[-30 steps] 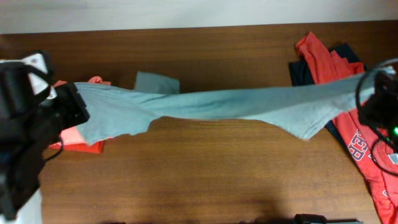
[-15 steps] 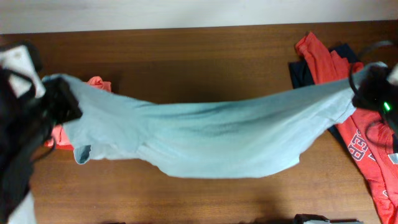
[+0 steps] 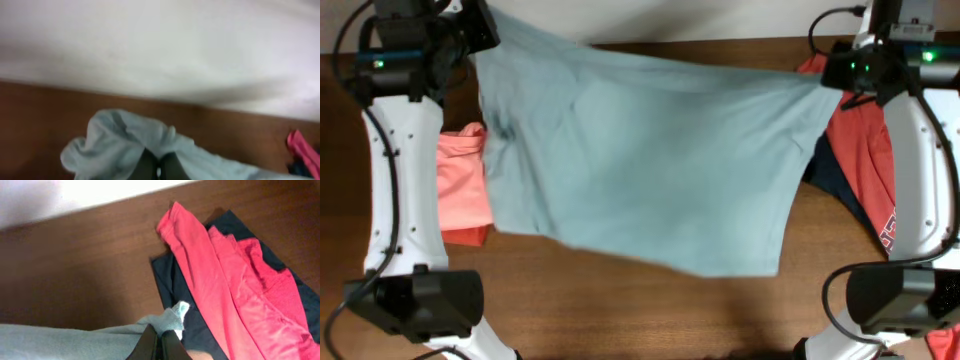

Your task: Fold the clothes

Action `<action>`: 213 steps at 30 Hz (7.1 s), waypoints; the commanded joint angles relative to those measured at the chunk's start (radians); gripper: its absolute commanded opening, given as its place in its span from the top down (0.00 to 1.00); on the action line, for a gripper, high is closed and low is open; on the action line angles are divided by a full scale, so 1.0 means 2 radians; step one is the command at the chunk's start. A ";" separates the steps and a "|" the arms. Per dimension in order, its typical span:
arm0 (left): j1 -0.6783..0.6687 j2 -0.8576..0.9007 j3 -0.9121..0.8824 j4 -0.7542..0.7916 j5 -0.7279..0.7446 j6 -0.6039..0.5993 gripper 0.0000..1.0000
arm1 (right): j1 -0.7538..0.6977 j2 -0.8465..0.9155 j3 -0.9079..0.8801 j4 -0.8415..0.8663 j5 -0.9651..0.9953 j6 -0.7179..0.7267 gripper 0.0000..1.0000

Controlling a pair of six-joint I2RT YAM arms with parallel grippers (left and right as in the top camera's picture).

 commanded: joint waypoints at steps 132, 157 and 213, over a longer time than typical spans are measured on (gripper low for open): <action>0.001 -0.225 -0.423 -0.123 -0.021 0.099 1.00 | -0.052 -0.033 -0.339 -0.003 -0.030 -0.015 0.96; 0.001 -0.098 -0.424 0.011 -0.025 0.093 1.00 | -0.052 -0.016 -0.339 0.169 -0.030 -0.019 0.95; 0.000 -0.024 -0.425 0.107 -0.064 0.064 0.50 | -0.051 0.087 -0.339 0.291 -0.108 -0.033 0.53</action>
